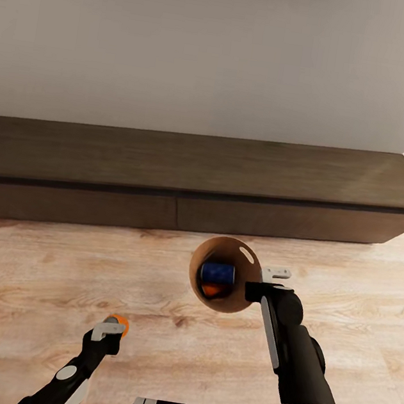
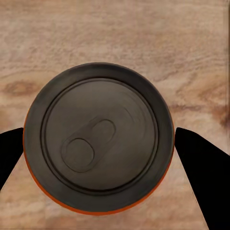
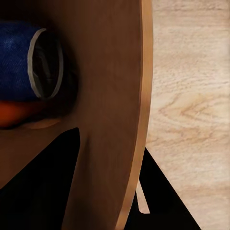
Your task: Put the three can of soda from the living room inside the tash can in the kitchen.
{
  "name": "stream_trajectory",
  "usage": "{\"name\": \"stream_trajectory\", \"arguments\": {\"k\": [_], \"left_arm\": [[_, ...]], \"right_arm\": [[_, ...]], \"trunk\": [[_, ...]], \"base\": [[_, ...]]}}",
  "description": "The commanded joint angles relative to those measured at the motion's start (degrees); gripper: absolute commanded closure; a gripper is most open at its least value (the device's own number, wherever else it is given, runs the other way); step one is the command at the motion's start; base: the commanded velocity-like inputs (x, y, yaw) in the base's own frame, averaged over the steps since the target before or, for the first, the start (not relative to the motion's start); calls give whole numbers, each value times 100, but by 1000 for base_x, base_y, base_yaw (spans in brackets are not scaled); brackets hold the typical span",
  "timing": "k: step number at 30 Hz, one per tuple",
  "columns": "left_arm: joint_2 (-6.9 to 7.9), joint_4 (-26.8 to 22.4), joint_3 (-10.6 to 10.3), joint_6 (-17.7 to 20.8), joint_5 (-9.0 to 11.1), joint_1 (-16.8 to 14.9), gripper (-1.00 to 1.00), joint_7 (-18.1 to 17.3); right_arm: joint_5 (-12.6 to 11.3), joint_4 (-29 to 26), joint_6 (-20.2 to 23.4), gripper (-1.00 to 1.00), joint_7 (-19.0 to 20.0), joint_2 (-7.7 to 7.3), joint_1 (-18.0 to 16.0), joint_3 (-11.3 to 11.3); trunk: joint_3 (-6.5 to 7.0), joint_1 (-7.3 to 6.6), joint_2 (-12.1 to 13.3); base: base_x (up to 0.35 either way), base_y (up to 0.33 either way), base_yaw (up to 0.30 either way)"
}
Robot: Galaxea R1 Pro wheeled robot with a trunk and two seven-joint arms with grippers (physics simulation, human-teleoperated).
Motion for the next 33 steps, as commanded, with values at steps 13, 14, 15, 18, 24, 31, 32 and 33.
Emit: {"name": "stream_trajectory", "arguments": {"k": [13,14,15,18,24,31,32,33], "left_arm": [[0,-50,2,-2,-3,-1,100,10],[0,-49,0,-2,-3,-1,100,10],[0,-50,-2,-2,-3,-1,100,10],[0,-50,-5,4,-3,-1,100,10],[0,-48,-6,13,-3,-1,100,10],[0,-46,-6,16,-3,0,100,10],[0,-45,-6,16,-3,1,100,10],[0,-46,-6,16,-3,-2,100,10]], "right_arm": [[-67,-1,-6,100,6,1,-2,3],[-67,-1,-6,100,6,1,-2,3],[-67,-1,-6,100,6,1,-2,3],[-66,-1,-6,100,6,1,-2,3],[-67,-1,-6,100,6,1,-2,3],[-67,4,-6,100,6,1,-2,-4],[-67,5,-6,100,6,1,-2,-4],[-67,6,-6,100,6,1,-2,-5]], "trunk": [[72,-88,160],[90,-110,200],[108,-132,240],[162,-198,361],[270,-330,601],[395,-484,882],[413,-506,922],[431,-528,962]], "base": [[-55,0,0],[0,0,0],[0,0,0],[0,0,0],[0,0,0],[0,0,0],[0,0,0],[0,0,0]]}}
